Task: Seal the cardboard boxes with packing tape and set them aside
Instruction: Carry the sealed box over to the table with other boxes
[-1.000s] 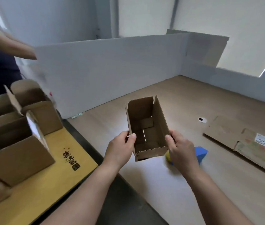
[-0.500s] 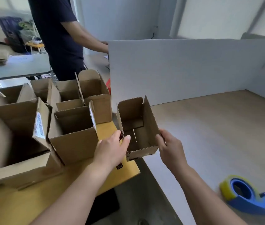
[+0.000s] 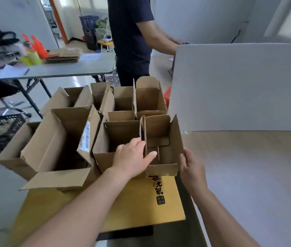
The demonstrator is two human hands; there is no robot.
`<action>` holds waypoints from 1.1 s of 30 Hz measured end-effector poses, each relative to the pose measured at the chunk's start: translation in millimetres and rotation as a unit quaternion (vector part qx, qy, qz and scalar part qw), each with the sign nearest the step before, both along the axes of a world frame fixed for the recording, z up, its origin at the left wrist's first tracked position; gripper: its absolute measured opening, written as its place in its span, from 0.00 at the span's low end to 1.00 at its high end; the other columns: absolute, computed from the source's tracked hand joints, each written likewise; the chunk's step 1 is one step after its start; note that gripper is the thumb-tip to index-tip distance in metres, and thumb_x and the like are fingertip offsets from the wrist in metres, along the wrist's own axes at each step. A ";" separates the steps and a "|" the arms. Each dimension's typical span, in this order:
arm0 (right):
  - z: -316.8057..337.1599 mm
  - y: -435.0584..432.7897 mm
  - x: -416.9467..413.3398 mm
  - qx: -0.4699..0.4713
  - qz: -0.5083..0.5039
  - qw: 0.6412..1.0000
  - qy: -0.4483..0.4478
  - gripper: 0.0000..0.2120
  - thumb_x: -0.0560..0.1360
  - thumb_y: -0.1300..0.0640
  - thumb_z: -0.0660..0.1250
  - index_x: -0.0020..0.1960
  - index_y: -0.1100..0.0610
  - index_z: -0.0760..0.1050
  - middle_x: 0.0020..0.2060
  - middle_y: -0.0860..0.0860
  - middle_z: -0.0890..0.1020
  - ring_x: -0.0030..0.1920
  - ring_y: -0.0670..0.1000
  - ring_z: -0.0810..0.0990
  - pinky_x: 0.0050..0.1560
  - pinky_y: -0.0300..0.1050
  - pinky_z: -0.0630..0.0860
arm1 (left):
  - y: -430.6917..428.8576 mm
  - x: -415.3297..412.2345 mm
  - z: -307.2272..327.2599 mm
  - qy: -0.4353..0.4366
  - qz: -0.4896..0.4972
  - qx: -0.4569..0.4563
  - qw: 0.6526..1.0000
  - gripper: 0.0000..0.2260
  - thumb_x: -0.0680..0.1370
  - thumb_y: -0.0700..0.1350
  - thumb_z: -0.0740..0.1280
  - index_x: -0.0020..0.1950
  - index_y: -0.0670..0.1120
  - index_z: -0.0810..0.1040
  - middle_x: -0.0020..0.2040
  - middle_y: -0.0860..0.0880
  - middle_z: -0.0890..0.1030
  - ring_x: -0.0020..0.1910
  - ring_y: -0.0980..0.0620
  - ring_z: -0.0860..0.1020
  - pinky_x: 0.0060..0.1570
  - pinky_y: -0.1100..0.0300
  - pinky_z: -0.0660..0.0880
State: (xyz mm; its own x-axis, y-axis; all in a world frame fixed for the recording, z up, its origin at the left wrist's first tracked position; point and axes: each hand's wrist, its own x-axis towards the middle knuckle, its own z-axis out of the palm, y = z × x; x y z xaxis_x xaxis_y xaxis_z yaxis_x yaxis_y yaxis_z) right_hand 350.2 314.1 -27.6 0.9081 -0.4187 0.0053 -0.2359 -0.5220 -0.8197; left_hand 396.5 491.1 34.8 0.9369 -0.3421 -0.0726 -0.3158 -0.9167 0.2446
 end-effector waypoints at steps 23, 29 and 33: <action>23.0 15.8 -31.8 -0.246 0.010 0.966 0.085 0.22 0.81 0.48 0.57 0.73 0.51 0.63 0.67 0.49 0.72 0.62 0.52 0.74 0.56 0.49 0.75 | 26.3 -47.3 -5.9 -0.071 -0.008 -0.133 0.989 0.22 0.81 0.53 0.57 0.75 0.49 0.63 0.74 0.51 0.65 0.73 0.52 0.62 0.71 0.56 0.60; 22.1 10.9 -116.5 -0.300 -0.033 0.949 0.088 0.18 0.82 0.50 0.56 0.71 0.49 0.66 0.67 0.47 0.71 0.61 0.50 0.74 0.59 0.45 0.74 | -9.2 -93.1 -27.8 -0.033 -0.059 -0.182 0.981 0.19 0.81 0.54 0.58 0.71 0.51 0.69 0.68 0.53 0.73 0.66 0.54 0.70 0.62 0.59 0.71; 10.7 -16.8 -188.1 -0.302 -0.095 0.938 0.144 0.18 0.82 0.52 0.55 0.71 0.49 0.66 0.68 0.47 0.71 0.64 0.50 0.72 0.60 0.44 0.71 | -56.1 -132.5 -43.4 0.003 -0.133 -0.185 0.974 0.18 0.81 0.52 0.59 0.70 0.50 0.70 0.65 0.52 0.75 0.63 0.53 0.72 0.59 0.59 0.71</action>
